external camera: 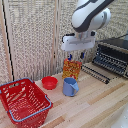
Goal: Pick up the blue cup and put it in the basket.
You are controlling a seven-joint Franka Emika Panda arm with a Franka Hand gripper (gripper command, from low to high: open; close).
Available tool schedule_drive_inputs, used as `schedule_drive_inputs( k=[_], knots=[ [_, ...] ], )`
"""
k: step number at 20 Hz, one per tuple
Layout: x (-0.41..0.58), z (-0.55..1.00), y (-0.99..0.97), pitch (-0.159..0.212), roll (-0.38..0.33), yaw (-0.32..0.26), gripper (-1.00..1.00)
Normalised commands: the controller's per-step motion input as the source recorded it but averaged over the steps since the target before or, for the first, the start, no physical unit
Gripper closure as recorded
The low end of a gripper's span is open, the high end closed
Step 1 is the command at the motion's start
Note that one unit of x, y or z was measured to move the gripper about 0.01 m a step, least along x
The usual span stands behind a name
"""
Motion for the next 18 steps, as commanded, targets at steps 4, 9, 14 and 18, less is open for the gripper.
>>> schedule_drive_inputs(
  k=[4, 9, 14, 18],
  knots=[
    [0.0, -0.59, 0.0, 0.057, -0.089, 0.011, -1.0],
    [-0.07, -0.5, -0.05, 0.093, -0.117, 0.002, -1.0],
    [-0.041, -0.62, 0.01, 0.048, -0.146, 0.0, -1.0],
    [0.0, -0.6, 0.0, 0.001, -0.154, 0.008, -1.0]
  ],
)
